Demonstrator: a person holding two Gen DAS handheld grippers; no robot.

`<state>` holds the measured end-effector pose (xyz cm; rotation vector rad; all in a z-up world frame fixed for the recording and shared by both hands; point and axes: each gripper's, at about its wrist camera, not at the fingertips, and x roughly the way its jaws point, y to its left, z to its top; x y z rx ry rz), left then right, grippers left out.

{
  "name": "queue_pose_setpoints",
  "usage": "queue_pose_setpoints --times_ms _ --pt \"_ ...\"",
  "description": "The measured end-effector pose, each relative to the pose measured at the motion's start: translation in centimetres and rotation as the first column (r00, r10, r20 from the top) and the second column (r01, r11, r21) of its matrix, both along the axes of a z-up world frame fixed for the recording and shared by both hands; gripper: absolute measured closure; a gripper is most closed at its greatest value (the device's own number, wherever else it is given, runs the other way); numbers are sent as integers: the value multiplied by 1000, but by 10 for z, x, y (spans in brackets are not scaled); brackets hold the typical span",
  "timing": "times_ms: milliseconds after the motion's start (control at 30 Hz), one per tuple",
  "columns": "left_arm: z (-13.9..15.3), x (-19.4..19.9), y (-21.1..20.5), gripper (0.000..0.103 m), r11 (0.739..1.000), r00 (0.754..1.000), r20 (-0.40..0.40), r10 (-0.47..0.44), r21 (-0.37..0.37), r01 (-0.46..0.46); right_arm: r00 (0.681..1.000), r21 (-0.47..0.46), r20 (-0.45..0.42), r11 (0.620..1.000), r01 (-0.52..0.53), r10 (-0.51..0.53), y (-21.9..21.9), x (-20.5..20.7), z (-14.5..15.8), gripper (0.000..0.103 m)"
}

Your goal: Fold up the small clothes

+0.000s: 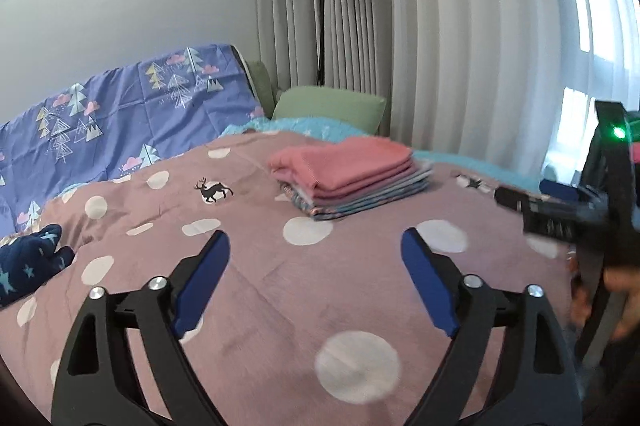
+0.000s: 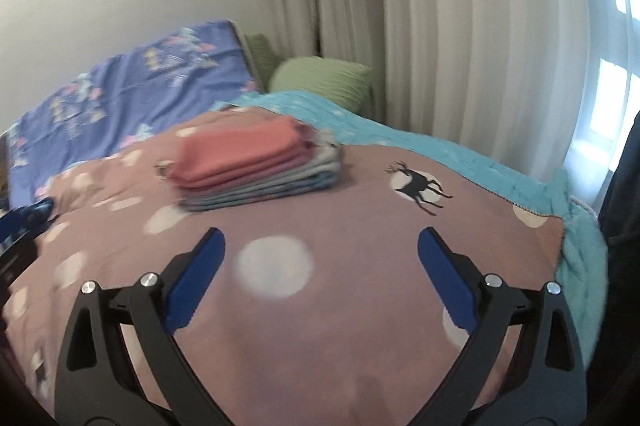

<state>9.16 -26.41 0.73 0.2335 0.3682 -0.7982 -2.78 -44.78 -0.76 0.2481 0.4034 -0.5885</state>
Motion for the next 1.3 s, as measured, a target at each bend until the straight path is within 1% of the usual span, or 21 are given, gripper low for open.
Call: queue_pose_setpoints --times_ms 67,133,167,233,300,400,500,600,700,833,1067,1300 --pt "11 -17 8 9 1000 1000 18 2 -16 -2 999 -26 32 1000 -13 14 18 -14 12 2" --pt "21 -35 16 1 999 999 35 6 -33 -4 998 -41 60 999 -22 24 36 -29 25 2" --pt "26 -43 21 1 999 999 45 13 -44 -11 998 -41 65 999 -22 25 41 -32 30 2" --pt "34 -58 29 1 998 998 60 26 -56 -23 998 -25 55 999 -34 36 54 -42 38 2" --pt "37 -70 37 1 998 997 65 44 -47 -41 998 7 27 999 -50 50 64 -47 42 2" --pt "33 -79 47 1 998 997 57 54 -43 -52 998 52 -17 997 -63 64 80 -55 46 2" --pt "30 -83 58 1 997 998 31 57 -49 -56 998 13 -27 998 -61 61 101 -66 52 2" --pt "30 -91 67 1 997 998 34 55 -63 -52 999 -26 -19 999 -47 47 114 -75 59 2" --pt "33 -99 78 1 995 999 31 25 -99 -22 999 -25 -19 999 -44 44 120 -80 60 2" --pt "36 -108 85 1 993 999 38 4 -115 0 999 -27 -24 999 -41 40 125 -85 60 2" --pt "32 -119 85 1 996 997 64 34 -80 -29 999 -15 -40 999 -32 32 124 -86 56 2" --pt "29 -126 79 1 997 998 57 38 -63 -34 999 8 -38 1000 -10 10 116 -92 50 2"
